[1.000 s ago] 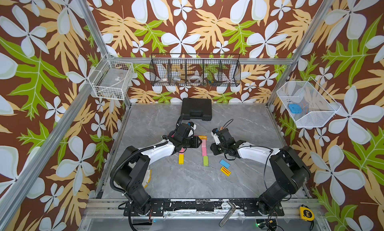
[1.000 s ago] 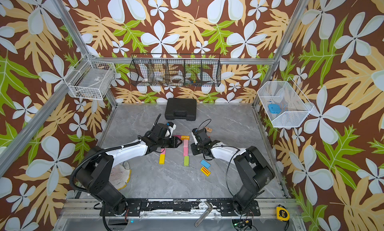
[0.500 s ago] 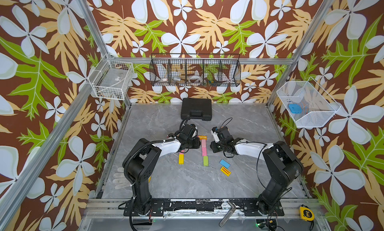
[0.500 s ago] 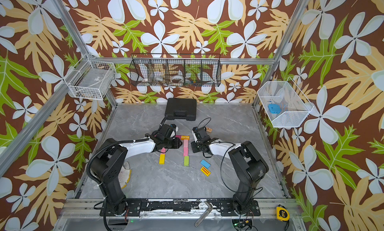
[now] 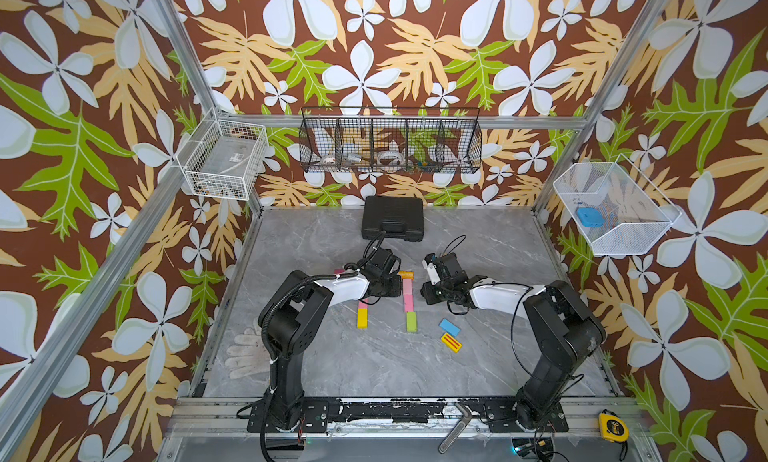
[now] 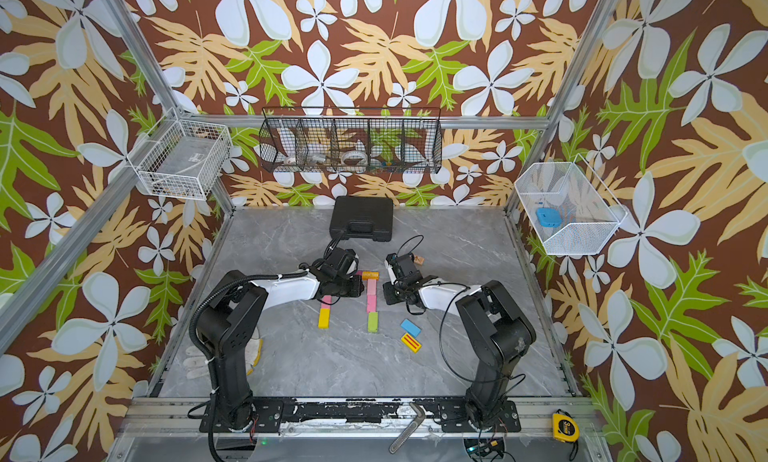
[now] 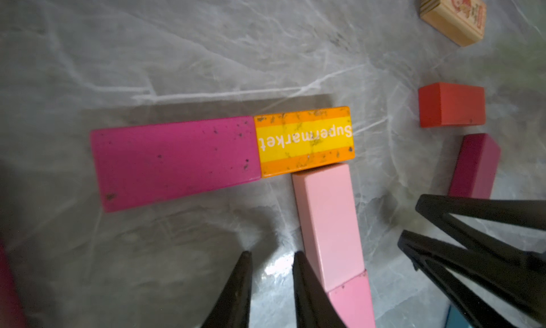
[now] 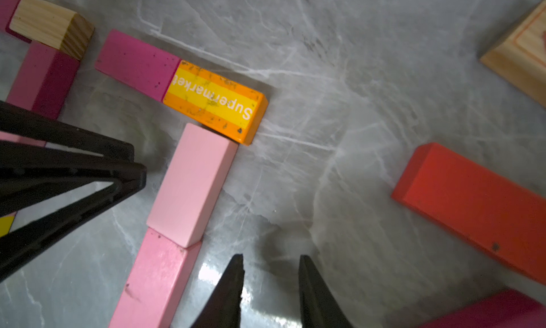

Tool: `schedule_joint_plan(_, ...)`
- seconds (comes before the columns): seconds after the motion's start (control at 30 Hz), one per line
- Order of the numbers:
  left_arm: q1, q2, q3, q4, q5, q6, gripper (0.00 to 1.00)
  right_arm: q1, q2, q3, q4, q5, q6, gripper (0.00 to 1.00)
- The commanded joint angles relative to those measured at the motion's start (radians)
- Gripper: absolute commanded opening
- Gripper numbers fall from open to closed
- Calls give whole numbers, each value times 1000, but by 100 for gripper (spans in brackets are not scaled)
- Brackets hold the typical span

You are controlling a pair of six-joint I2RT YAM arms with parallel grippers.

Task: Assemble the number 7 with building blocks
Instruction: Adjust the building block at the center of the board.

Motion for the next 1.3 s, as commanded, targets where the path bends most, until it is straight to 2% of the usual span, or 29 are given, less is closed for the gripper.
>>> schedule_joint_plan(0.0, -9, 9, 20, -43, -21, 30, 27, -1, 3, 0, 23, -9, -7, 32)
schedule_joint_plan(0.93, -19, 47, 57, -72, -21, 35, 30, -3, 20, -11, 59, -14, 8, 32)
schedule_joint_plan(1.27, -19, -10, 24, -101, -61, 32, 27, -3, 21, -15, 63, -13, 9, 32)
